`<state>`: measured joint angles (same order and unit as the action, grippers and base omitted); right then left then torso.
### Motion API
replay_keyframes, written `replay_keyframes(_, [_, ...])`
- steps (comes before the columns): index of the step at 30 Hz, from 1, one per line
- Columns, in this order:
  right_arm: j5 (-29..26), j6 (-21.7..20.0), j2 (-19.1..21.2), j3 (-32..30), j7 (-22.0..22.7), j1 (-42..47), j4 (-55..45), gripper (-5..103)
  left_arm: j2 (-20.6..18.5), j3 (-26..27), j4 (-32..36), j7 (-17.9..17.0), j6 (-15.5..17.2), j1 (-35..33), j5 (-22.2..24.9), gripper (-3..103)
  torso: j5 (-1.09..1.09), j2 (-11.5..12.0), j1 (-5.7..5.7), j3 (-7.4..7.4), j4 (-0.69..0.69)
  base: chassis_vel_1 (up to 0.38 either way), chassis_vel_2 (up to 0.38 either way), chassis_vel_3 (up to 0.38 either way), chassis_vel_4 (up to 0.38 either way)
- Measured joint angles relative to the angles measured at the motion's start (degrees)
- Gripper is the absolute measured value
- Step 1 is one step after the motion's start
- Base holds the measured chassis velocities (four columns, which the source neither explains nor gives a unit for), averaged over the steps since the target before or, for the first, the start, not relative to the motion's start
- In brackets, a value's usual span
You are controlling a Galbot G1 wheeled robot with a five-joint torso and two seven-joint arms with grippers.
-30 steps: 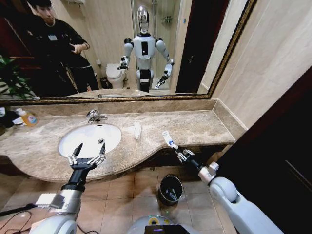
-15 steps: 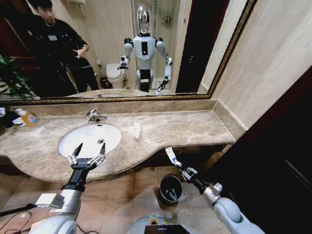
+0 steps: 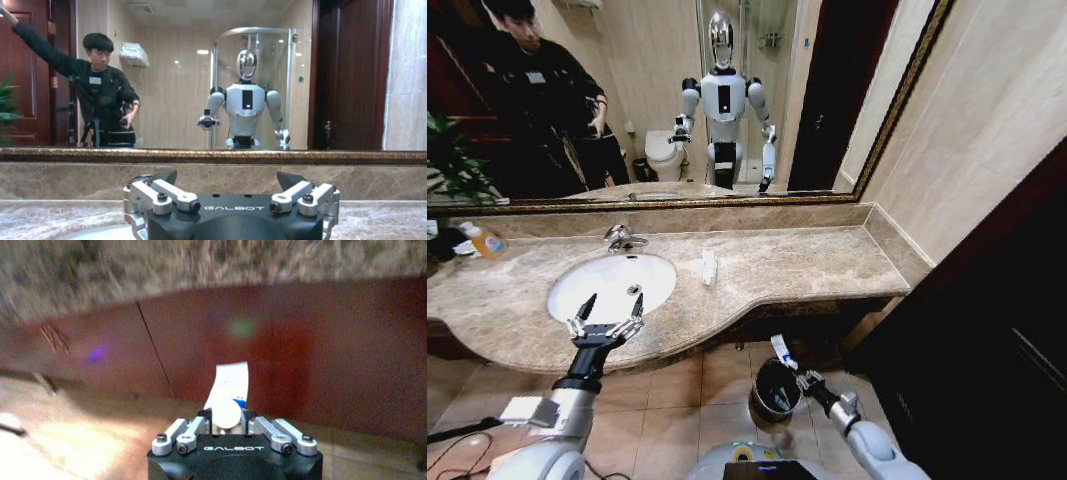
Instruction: Pick up the trash from the sink and place it in the trash bin.
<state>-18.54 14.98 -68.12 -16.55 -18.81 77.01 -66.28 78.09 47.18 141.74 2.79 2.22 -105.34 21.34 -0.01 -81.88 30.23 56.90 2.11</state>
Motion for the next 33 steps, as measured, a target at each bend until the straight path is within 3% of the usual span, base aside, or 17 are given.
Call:
replay_keyframes(11, [5.2, 2.22, -4.96, 0.4, 2.05, -3.14, 10.64, 25, 0.0, 0.0, 0.0, 0.0, 0.0, 0.0, 0.0, 100, 0.01, 0.0, 0.0, 0.0, 0.0, 0.0, 0.0, 0.0, 0.0])
replay_keyframes(25, [5.3, 2.38, -4.34, 0.35, 2.19, -4.04, 12.19, 25, 0.0, 0.0, 0.0, 0.0, 0.0, 0.0, 0.0, 100, 0.0, 0.0, 0.0, 0.0, 0.0, 0.0, 0.0, 0.0, 0.0])
replay_keyframes(30, [5.36, 2.56, -4.49, 0.68, 4.31, -4.24, 12.47, 24, 0.0, 0.0, 0.0, 0.0, 0.0, 0.0, 0.0, 100, 0.01, 0.0, 0.0, 0.0, 0.0, 0.0, 0.0, 0.0, 0.0])
replay_keyframes(32, [5.5, 2.68, -4.58, 0.73, 4.49, -4.3, 12.53, 28, 0.0, 0.0, 0.0, 0.0, 0.0, 0.0, 0.0, 100, 0.01, 0.0, 0.0, 0.0, 0.0, 0.0, 0.0, 0.0, 0.0])
replay_keyframes(33, [5.8, 2.81, -4.73, 0.78, 4.63, -4.33, 12.54, 39, 0.0, 0.0, 0.0, 0.0, 0.0, 0.0, 0.0, 100, 0.01, 0.0, 0.0, 0.0, 0.0, 0.0, 0.0, 0.0, 0.0])
